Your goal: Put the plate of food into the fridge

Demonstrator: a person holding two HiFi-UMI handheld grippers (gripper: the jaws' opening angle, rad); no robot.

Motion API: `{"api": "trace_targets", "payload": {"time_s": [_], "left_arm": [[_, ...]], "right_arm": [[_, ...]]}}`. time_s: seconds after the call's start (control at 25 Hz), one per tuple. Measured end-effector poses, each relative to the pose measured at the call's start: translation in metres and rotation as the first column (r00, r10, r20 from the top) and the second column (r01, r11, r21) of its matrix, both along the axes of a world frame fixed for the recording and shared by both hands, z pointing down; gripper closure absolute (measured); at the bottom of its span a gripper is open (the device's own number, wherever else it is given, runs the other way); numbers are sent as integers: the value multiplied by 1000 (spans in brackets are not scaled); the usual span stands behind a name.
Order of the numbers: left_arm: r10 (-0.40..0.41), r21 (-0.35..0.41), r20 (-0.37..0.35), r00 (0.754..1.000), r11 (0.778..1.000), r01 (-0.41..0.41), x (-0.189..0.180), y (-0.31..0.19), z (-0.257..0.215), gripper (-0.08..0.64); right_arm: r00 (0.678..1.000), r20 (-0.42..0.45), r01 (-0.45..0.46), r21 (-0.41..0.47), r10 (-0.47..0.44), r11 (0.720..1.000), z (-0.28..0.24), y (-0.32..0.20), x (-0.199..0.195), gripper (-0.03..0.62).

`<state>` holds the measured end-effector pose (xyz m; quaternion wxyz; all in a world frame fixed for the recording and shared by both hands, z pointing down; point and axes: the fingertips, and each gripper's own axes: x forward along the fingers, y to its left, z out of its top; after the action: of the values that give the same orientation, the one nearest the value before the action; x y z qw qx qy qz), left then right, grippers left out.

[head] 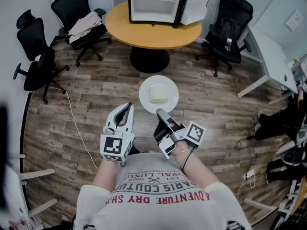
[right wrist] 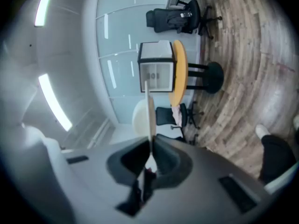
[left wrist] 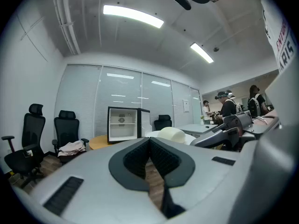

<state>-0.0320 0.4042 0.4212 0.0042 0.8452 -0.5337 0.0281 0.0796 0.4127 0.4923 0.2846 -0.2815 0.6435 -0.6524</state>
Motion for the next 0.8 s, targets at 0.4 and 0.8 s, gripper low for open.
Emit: {"api": "trace_targets", "payload": {"time_s": [0.4, 0.8], "left_arm": [[14, 5, -3, 1000, 1000, -14, 7, 1, 6, 528], [44, 17, 1, 999, 999, -44, 14, -3, 10, 528]], "right_arm": [[999, -39, 25, 53, -23, 998, -7, 1, 4, 555], [999, -51, 14, 48, -11, 999, -2, -5, 6, 555]]}}
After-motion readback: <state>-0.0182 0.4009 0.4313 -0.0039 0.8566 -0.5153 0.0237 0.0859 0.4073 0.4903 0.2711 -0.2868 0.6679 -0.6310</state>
